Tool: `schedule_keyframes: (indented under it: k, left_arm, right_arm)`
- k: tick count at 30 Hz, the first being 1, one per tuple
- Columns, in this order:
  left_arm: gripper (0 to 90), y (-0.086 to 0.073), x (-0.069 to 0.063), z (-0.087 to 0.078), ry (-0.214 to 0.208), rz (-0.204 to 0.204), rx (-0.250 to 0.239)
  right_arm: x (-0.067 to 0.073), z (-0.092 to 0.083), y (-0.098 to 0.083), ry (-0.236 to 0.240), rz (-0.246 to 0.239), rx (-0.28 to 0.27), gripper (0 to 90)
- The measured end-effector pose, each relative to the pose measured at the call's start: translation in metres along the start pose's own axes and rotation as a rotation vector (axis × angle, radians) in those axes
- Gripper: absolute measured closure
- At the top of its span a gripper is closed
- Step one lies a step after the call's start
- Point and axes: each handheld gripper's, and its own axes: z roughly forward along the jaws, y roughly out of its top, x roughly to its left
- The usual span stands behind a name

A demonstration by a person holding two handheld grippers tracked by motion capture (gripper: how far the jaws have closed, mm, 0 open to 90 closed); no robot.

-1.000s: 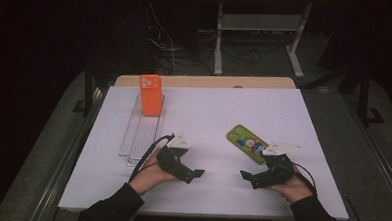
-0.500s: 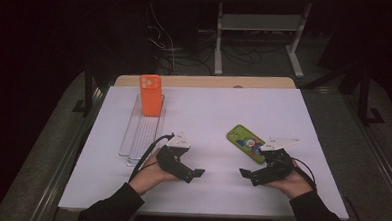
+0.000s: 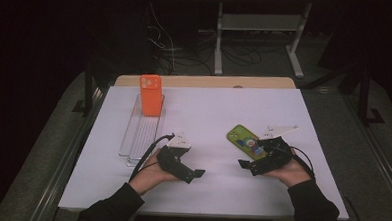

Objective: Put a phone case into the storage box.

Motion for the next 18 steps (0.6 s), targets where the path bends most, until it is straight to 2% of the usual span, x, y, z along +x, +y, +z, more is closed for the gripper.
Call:
schedule_keyframes:
  k: [1, 2, 3, 6, 7, 10, 16, 18]
  left_arm:
    - [0.0, 0.000, 0.000, 0.000, -0.001, 0.007, 0.004]
    - [0.0, 0.000, -0.001, 0.001, -0.001, -0.009, -0.011]
    - [0.0, 0.000, 0.000, 0.000, -0.001, 0.004, 0.001]
    - [0.0, 0.000, 0.000, 0.001, 0.001, -0.002, 0.004]
    - [0.0, 0.000, -0.001, 0.001, 0.001, 0.001, 0.004]
    - [0.0, 0.001, -0.001, 0.001, -0.007, 0.004, 0.010]
    - [0.0, 0.002, 0.000, -0.001, -0.003, 0.013, 0.022]
    - [0.0, 0.001, 0.000, 0.001, -0.003, 0.008, 0.011]
  right_arm:
    - [0.000, 0.000, 0.003, -0.003, -0.001, 0.003, 0.0]
    - [-0.001, -0.001, 0.004, 0.000, 0.001, 0.010, 0.0]
    - [-0.001, -0.001, 0.006, 0.002, -0.006, 0.012, 0.0]
    - [-0.003, -0.002, 0.013, -0.006, -0.004, 0.013, 0.0]
    - [-0.005, -0.002, 0.015, -0.010, -0.019, 0.009, 0.0]
    - [-0.008, -0.004, 0.020, -0.015, -0.007, 0.010, 0.0]
    - [-0.016, -0.009, 0.032, -0.026, -0.023, -0.010, 0.0]
    - [-0.019, -0.009, 0.035, -0.028, -0.017, -0.008, 0.0]
